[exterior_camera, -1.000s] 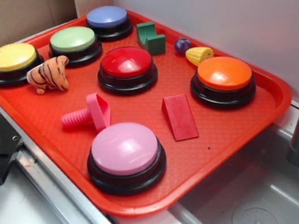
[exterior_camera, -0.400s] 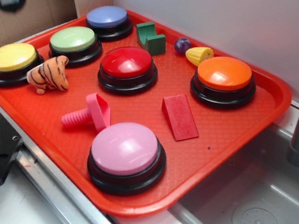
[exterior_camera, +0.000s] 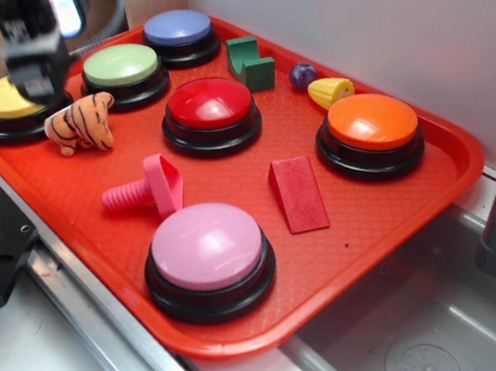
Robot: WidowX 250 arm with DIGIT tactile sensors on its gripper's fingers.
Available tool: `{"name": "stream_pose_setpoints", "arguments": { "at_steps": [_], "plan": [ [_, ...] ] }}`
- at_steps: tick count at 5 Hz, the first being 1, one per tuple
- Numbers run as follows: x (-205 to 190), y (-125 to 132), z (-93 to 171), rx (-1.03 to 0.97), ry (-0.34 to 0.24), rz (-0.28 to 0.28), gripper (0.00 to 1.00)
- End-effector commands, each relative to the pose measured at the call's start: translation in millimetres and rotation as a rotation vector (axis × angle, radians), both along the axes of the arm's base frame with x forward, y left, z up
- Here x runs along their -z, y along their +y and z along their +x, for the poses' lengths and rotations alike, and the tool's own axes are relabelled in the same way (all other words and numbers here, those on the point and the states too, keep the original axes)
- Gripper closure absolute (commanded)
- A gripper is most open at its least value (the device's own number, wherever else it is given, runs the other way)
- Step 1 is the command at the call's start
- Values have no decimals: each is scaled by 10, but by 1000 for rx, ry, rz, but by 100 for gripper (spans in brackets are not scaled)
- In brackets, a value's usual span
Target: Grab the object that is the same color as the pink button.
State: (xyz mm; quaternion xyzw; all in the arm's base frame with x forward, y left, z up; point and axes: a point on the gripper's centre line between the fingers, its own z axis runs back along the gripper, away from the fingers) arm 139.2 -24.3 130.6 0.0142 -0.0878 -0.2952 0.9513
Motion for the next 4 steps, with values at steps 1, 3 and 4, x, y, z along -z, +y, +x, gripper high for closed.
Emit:
{"name": "stream_pose_setpoints", "arguments": {
  "at_steps": [1,3,4],
  "plan": [
    [571,-44,254,17,-54,-5,0],
    [965,-64,329,36,-26,-20,0],
    [1090,-77,356,40,-11,-31,0]
  ]
}}
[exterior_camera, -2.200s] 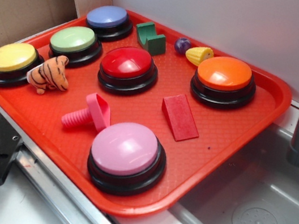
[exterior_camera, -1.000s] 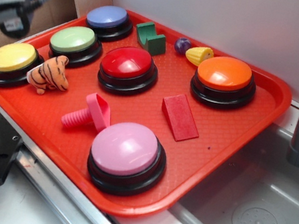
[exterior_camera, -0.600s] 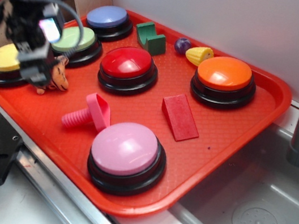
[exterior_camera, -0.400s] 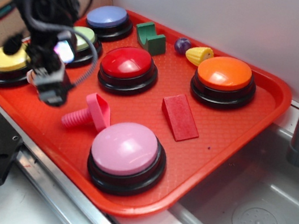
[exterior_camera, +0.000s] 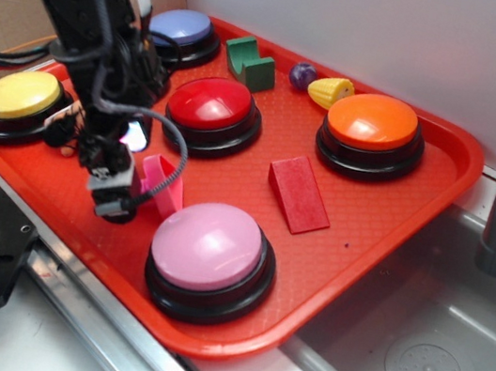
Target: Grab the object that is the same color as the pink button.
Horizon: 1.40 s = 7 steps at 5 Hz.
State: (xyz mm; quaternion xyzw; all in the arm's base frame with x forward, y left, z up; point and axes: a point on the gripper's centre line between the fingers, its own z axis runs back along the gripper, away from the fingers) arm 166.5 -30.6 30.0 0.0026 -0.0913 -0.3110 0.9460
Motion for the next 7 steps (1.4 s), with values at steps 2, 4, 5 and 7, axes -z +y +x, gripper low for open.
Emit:
{"name": "stream_pose_setpoints", "arguments": {
  "at_steps": [2,4,5,7],
  "plan": [
    [126,-32,74,8,-30,-30,100],
    [85,-28,62,-14,-32,-21,100],
    [-45,-32,44,-98,28,13,100],
    [-653,15,-51,-409,112,-72,100]
  ]
}}
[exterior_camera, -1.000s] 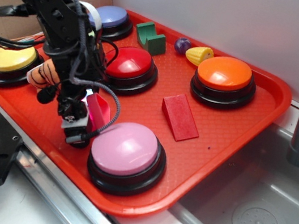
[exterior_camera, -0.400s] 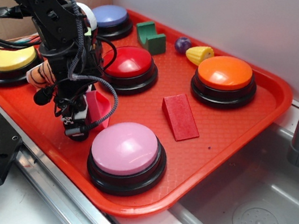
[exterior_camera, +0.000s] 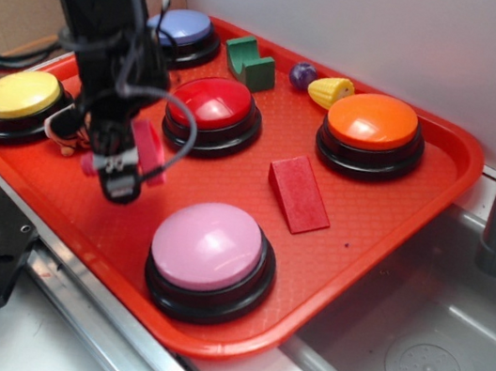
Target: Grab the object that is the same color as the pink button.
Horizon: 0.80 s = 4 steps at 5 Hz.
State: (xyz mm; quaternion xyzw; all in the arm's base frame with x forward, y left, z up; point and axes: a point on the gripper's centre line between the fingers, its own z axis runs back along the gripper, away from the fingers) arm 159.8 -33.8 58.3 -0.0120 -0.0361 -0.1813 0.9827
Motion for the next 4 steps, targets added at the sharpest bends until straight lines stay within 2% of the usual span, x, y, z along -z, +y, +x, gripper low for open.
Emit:
{"name": "stream_pose_setpoints", "arguments": {
  "at_steps": [1,2,3,4],
  "plan": [
    [-620,156,-54,-243,-33,-85,100],
    [-1027,283,-94,-327,-53,-76,100],
    [-1261,363,-77,-371,-65,-60,100],
    [-1279,388,-30,-407,-44,-45,100]
  ]
}}
